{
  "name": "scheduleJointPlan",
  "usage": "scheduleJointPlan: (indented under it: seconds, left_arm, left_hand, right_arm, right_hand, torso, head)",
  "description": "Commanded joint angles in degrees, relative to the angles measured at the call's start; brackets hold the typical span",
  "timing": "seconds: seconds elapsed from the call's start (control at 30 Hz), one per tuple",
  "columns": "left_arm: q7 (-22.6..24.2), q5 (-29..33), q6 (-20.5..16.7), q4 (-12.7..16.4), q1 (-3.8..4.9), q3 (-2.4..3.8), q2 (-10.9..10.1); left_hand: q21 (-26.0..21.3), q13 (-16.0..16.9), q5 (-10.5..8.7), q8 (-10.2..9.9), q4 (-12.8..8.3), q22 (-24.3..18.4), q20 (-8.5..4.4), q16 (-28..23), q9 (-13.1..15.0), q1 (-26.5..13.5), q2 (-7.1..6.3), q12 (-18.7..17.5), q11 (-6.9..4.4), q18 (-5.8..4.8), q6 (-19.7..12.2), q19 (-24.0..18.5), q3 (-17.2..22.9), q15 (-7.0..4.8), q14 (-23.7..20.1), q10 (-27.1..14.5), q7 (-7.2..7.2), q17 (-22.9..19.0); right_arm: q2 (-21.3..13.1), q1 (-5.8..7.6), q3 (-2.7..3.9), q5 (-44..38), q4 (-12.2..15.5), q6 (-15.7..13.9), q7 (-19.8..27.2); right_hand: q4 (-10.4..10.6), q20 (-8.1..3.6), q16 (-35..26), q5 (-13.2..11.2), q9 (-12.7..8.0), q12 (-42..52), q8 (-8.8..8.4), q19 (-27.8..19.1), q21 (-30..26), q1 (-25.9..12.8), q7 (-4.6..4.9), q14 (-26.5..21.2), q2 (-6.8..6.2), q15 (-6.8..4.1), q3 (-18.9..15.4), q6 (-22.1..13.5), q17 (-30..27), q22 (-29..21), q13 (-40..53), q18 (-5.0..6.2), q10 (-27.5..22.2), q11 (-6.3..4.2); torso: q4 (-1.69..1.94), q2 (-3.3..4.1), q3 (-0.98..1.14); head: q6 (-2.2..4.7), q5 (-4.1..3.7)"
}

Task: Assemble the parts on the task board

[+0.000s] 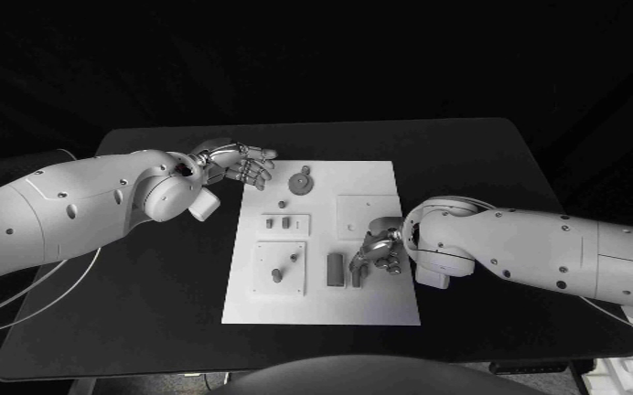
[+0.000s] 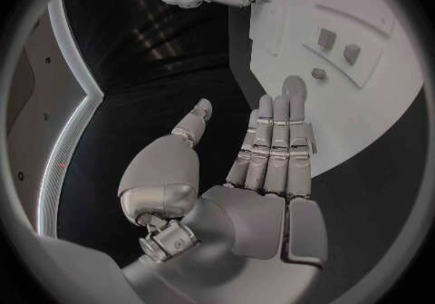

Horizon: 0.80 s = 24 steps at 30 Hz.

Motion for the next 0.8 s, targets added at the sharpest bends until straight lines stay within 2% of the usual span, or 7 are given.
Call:
scheduleJointPlan:
  seconds: [0.03, 0.07, 0.1, 0.23, 0.43, 0.63, 0.8]
  left_arm:
    - [0.2, -0.1, 0.9, 0.1, 0.04, 0.04, 0.1]
    - [0.2, -0.1, 0.9, 0.1, 0.04, 0.04, 0.1]
    - [0.2, -0.1, 0.9, 0.1, 0.04, 0.04, 0.0]
    - [0.2, -0.1, 0.9, 0.1, 0.04, 0.04, 0.0]
    - [0.1, -0.1, 0.9, 0.2, 0.05, 0.04, -0.1]
    - [0.1, -0.1, 0.9, 0.2, 0.05, 0.04, -0.1]
    - [0.0, -0.1, 1.0, 0.2, 0.05, 0.04, -0.1]
  left_hand:
    - [0.1, 0.1, -0.11, -0.2, -0.2, -0.1, -0.07, -0.2, -0.1, -0.6, -0.23, 0.2, -0.28, 1.13, 0.0, 0.0, 0.1, 0.08, 0.2, -0.2, 0.33, 0.1]
    - [0.1, 0.1, -0.11, -0.2, -0.2, -0.1, -0.07, -0.2, -0.1, -0.6, -0.23, 0.2, -0.28, 1.13, 0.0, 0.0, 0.1, 0.08, 0.2, -0.2, 0.33, 0.1]
    - [0.1, 0.1, -0.11, -0.2, -0.2, -0.1, -0.07, -0.2, -0.1, -0.6, -0.24, 0.2, -0.28, 1.13, 0.0, 0.0, 0.1, 0.08, 0.2, -0.2, 0.33, 0.1]
    - [0.1, 0.1, -0.12, -0.2, -0.2, -0.1, -0.06, -0.2, -0.1, -0.6, -0.26, 0.2, -0.28, 1.13, 0.0, 0.0, 0.1, 0.08, 0.2, -0.2, 0.34, 0.1]
    - [0.1, 0.1, -0.11, -0.2, -0.2, -0.1, -0.06, -0.2, -0.1, -0.6, -0.27, 0.2, -0.27, 1.13, 0.0, 0.0, 0.1, 0.08, 0.2, -0.2, 0.34, 0.1]
    - [0.1, 0.1, -0.11, -0.2, -0.2, -0.1, -0.06, -0.2, -0.1, -0.6, -0.27, 0.2, -0.27, 1.14, 0.0, 0.0, 0.1, 0.08, 0.2, -0.2, 0.34, 0.1]
    - [0.1, 0.1, -0.11, -0.2, -0.2, -0.1, -0.07, -0.2, -0.1, -0.6, -0.26, 0.2, -0.27, 1.14, 0.0, 0.0, 0.2, 0.08, 0.2, -0.2, 0.34, 0.1]
  right_arm:
    - [0.0, -0.05, 0.02, -0.4, 0.2, -0.1, 0.9]
    - [-0.1, -0.05, 0.02, -0.4, 0.2, -0.3, 0.9]
    - [-0.2, -0.05, 0.02, -0.4, 0.2, -0.4, 0.9]
    - [-0.5, -0.05, 0.02, -0.5, 0.3, -0.7, 1.1]
    - [-1.4, -0.05, 0.02, -1.0, 0.7, -0.9, 1.4]
    - [-1.8, -0.05, 0.03, -1.2, 1.0, -1.3, 1.6]
    - [-2.2, -0.04, 0.04, -1.5, 0.9, -1.5, 1.6]
  right_hand:
    - [0.8, -0.31, 0.0, -0.3, 0.1, -0.2, -0.26, -0.1, -0.2, -0.1, 0.36, 0.0, -0.76, -0.37, 0.1, -0.2, 0.1, -0.1, 0.1, 0.99, -0.2, 0.00]
    - [1.3, -0.65, 0.2, -12.5, 0.4, -0.1, -0.09, 0.0, -0.1, -0.1, 0.25, -0.1, -1.31, -0.56, -0.3, -0.3, 0.1, -0.1, 0.2, 0.99, -0.3, -0.16]
    - [1.6, -0.64, 0.1, -13.3, 0.4, -0.2, -0.13, -0.2, -0.2, -0.1, 0.25, -0.1, -1.73, -0.58, -0.2, -0.4, 0.1, -0.1, 0.2, 0.99, -0.3, -0.09]
    - [3.6, -0.70, 0.2, -13.5, 0.6, -0.2, -0.12, -0.2, -0.3, -0.8, 0.21, -0.1, -2.92, -0.66, 0.1, -0.3, 0.1, -0.2, 0.3, 0.99, -0.3, -0.14]
    - [5.0, -0.83, 0.2, -13.6, 0.8, -0.2, -0.07, -0.1, -0.2, -0.8, 0.18, -0.1, -3.94, -0.76, 0.4, -0.4, 0.1, -0.2, 0.3, 0.99, -0.3, -0.18]
    - [5.4, -0.88, 0.2, -13.6, 0.8, -0.2, -0.05, -0.1, -0.2, -0.8, 0.17, -0.1, -4.15, -0.80, 0.5, -0.4, 0.1, -0.2, 0.4, 0.99, -0.3, -0.19]
    - [5.9, -0.94, 0.3, -13.6, 1.0, -0.1, 0.00, -0.1, -0.1, -0.6, 0.14, -0.1, -3.68, -0.84, 0.6, -0.4, 0.1, -0.2, 0.4, 0.99, -0.2, -0.22]
  torso:
    - [0.01, 0.01, 0.02]
    - [0.01, 0.01, 0.03]
    - [0.02, 0.02, 0.03]
    - [0.03, 0.04, 0.03]
    - [0.04, 0.06, 0.05]
    - [0.02, 0.04, 0.01]
    - [0.02, 0.01, 0.02]
  head:
    - [-0.01, -0.01]
    - [-0.01, -0.01]
    - [-0.01, -0.01]
    - [-0.05, -0.01]
    - [-0.13, 0.06]
    - [-0.19, 0.07]
    - [-0.27, 0.12]
